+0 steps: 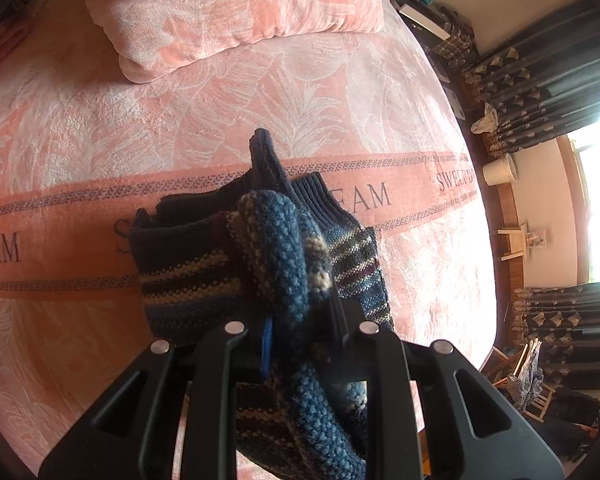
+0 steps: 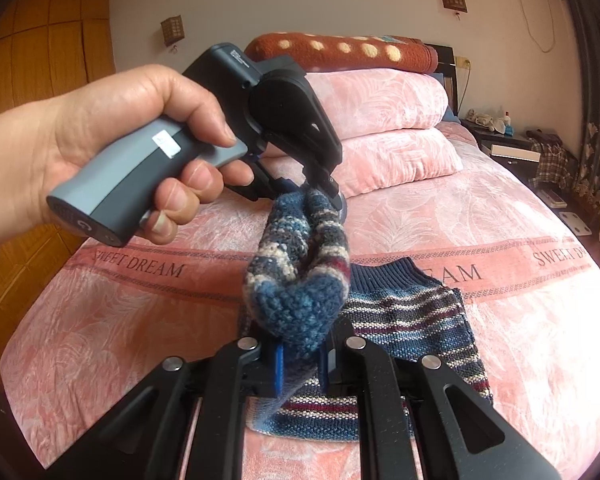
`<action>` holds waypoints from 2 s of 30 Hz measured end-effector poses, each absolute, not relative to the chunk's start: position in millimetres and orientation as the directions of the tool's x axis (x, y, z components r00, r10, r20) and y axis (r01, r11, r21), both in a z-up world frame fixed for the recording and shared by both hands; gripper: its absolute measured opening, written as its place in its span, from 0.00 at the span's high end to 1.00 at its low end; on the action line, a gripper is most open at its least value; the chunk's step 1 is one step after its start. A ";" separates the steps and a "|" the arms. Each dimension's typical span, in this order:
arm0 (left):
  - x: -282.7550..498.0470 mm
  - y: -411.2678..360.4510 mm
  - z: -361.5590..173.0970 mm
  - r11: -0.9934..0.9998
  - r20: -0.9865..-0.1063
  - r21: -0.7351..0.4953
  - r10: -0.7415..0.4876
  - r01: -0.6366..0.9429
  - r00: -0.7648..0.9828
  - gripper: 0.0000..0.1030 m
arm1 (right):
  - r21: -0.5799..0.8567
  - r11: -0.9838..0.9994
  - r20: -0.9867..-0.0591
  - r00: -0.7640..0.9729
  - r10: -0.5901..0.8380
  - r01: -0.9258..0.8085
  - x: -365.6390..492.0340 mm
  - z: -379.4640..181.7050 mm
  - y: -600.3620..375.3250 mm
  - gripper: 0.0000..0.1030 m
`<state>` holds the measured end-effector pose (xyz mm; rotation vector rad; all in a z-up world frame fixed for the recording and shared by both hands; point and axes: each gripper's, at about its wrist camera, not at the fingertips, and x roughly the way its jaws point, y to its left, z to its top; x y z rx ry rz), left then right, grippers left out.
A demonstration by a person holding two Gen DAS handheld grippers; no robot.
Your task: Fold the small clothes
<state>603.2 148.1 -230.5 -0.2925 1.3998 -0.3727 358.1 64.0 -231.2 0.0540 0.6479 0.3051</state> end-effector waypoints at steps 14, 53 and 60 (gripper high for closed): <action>612.0 75.9 -265.6 0.932 -0.934 -0.339 -0.350 0.126 0.076 0.81 | 0.311 0.938 -0.568 0.761 0.314 -0.155 362.6 -269.2 -3.9 0.89; 610.8 -41.3 -333.5 0.974 -0.989 -0.073 -0.098 0.215 0.110 0.81 | 0.572 0.819 -0.586 0.719 0.374 0.040 362.5 -355.4 -102.6 0.89; 613.0 -51.6 -344.3 0.972 -0.990 -0.035 -0.065 0.234 0.122 0.80 | 0.589 0.806 -0.603 0.697 0.387 0.062 367.5 -368.7 -108.4 0.89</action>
